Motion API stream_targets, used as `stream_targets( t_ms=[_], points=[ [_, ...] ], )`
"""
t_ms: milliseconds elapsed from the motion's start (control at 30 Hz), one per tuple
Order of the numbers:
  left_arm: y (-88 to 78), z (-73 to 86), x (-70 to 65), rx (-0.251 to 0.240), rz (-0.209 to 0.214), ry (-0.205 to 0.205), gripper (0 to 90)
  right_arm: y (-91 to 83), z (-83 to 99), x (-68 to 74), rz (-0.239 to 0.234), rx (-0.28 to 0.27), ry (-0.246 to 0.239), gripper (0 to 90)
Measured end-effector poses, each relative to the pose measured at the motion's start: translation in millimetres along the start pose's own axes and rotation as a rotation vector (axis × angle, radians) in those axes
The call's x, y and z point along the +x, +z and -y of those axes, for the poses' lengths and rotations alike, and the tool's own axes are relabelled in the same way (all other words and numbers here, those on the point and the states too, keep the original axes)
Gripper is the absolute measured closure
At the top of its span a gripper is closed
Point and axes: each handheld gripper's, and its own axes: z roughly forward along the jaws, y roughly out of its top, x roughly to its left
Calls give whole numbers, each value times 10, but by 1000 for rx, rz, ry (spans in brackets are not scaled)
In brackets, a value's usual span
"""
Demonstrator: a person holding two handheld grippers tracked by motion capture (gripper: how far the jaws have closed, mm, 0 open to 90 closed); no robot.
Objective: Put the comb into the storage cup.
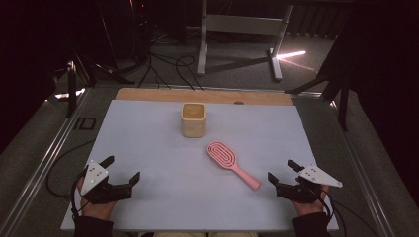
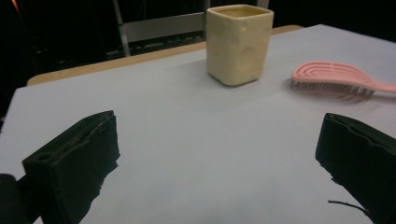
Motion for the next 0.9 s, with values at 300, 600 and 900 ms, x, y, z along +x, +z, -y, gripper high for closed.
stream_targets(
  t_ms=[300, 600, 900],
  points=[
    [12, 27, -3, 8, -20, 5, 2, 28, -12, 37, -10, 8, -7, 121],
    [25, 46, -7, 4, -25, 7, 2, 35, -37, 44, -26, 3, 7, 119],
    [38, 68, -9, 0, -31, 16, 2, 53, -87, 64, -32, 9, -1, 118]
  ],
)
